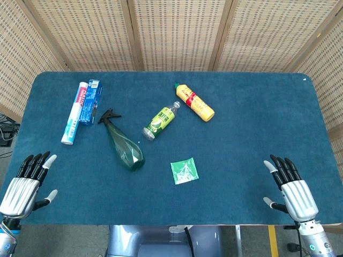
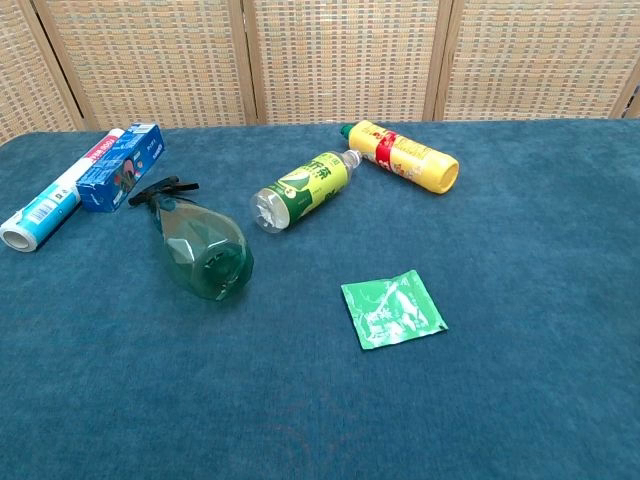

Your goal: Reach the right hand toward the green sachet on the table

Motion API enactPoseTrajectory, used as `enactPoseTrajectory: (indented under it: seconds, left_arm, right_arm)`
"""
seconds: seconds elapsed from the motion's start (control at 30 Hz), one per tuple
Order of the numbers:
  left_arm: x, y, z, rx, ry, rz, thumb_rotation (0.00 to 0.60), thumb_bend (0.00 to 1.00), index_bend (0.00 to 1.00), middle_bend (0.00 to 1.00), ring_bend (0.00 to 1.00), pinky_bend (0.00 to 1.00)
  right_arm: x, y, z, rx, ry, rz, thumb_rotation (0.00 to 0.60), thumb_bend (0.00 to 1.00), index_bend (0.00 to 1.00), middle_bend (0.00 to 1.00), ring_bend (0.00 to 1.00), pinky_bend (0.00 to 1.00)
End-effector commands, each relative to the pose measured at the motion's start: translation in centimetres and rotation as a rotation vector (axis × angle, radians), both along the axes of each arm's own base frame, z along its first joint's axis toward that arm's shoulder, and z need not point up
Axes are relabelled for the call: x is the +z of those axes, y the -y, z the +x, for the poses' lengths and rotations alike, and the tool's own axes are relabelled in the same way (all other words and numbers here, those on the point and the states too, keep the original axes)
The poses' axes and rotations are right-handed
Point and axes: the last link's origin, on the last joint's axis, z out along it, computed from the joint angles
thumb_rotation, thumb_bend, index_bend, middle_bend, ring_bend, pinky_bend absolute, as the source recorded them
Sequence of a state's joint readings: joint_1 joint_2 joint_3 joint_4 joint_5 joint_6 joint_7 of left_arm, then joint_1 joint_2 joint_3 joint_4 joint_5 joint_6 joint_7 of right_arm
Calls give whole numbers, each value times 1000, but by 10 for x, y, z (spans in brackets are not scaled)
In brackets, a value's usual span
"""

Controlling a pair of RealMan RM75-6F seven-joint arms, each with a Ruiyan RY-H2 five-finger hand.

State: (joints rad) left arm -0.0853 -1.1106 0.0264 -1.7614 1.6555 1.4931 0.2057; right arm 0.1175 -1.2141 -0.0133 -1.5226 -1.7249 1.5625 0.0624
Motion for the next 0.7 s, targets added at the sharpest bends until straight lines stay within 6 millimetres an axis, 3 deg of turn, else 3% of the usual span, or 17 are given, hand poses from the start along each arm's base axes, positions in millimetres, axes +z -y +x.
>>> enactPoseTrajectory:
  seconds: [0.03, 0.7]
  left_arm:
    - [0, 0, 0, 0, -2, -1, 596, 276, 0, 0, 0, 19]
    - [0, 2, 1, 6, -5, -12, 596, 276, 0, 0, 0, 20]
  right_arm:
    - [0, 0, -1, -3, -1, 0, 600, 60, 28, 0, 0, 0]
    - [2, -2, 0, 8, 16, -1, 600, 60, 28, 0, 0, 0]
